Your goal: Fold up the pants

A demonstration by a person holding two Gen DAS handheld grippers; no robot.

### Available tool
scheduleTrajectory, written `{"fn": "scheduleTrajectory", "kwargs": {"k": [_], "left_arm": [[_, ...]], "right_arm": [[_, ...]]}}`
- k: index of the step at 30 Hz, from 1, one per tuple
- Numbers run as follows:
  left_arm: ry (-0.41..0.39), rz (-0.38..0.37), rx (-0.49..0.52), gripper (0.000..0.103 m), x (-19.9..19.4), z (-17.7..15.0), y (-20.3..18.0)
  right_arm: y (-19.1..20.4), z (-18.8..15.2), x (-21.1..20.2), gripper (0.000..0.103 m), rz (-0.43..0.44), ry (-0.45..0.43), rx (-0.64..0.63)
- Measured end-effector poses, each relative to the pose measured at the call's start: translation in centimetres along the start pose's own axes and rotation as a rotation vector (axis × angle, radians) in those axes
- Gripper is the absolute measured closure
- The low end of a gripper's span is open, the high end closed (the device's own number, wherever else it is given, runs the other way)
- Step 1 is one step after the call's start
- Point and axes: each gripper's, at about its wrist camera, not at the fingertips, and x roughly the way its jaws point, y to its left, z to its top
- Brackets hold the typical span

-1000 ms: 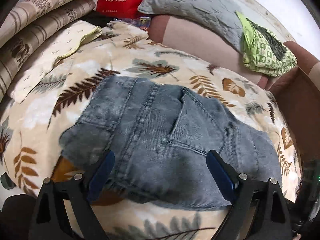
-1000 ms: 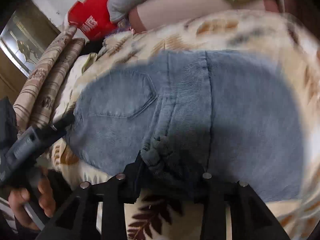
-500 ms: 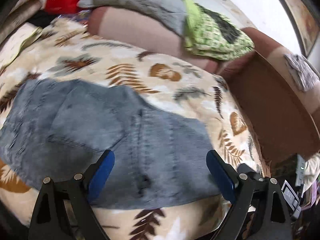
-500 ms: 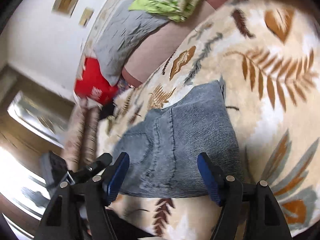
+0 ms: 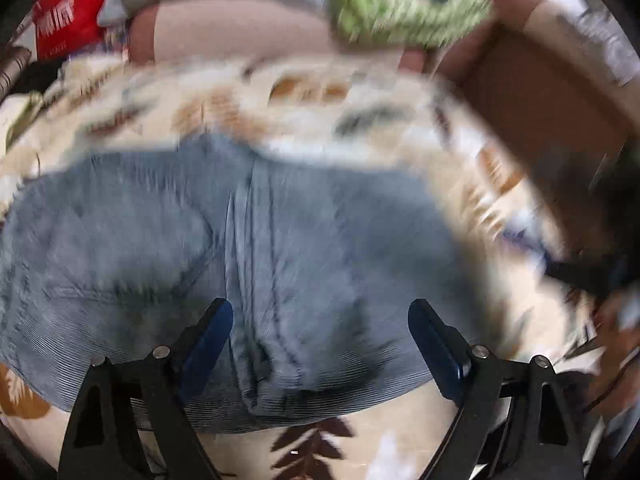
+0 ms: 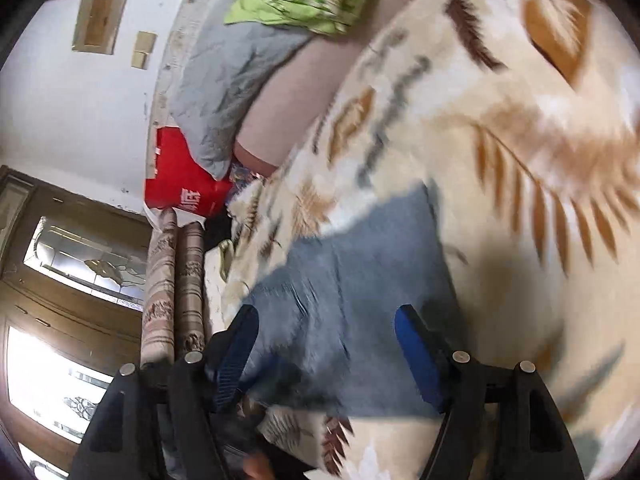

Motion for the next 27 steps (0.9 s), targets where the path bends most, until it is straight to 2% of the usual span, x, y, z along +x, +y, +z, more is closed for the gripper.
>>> {"fn": "scheduleTrajectory", "kwargs": {"k": [1,3,5,8,9,16,19,20,22,27], "left_arm": [[0.041,0.013,-0.006,0.015,1.1,-0.2,0.2],[-0.015,0.047,0.069,0.014,1.2,-1.0,-0.3],[-0.027,0.081,0.116,0.014,1.3,-1.4,-1.0],[-0.04,0.064,0.103,0.014,1.3,-1.4,-0.8],[-0.039,0.061,0.109,0.013,1.3,-1.3,-0.8],[-0.066,0.058,0.127,0.012,1.4,-1.7,-0.6],[-0.071,0.06,0.128,0.012,1.2,-1.9,-0.7],[-0.072,0.057,0.133,0.012,1.1,-1.9,-0.7],[-0.079,0.045,0.137,0.012,1.0,-1.9,-0.5],[-0.083,0.038,0.121,0.012,0.8,-1.8,-0.4]], "right_arm": [[0.4,1.1,0.7,0.029,0.02,0.015,-0.002],[0.5,2.8,2.4,0.029,0.036,0.048,-0.001],[-0.3,4.5,5.0,0.029,0.026,0.088,0.007],[-3.7,6.0,9.0,0.029,-0.092,0.143,0.05],[-4.8,6.1,9.9,0.029,-0.09,0.16,0.083],[-0.5,5.8,7.3,0.027,-0.053,0.088,-0.044],[-2.5,6.6,9.6,0.023,-0.141,0.106,-0.024],[-3.9,6.8,10.4,0.023,-0.125,0.114,0.028],[-3.9,6.7,9.1,0.023,-0.089,0.075,0.055],[0.0,3.1,4.2,0.023,-0.033,0.082,-0.055]]}}
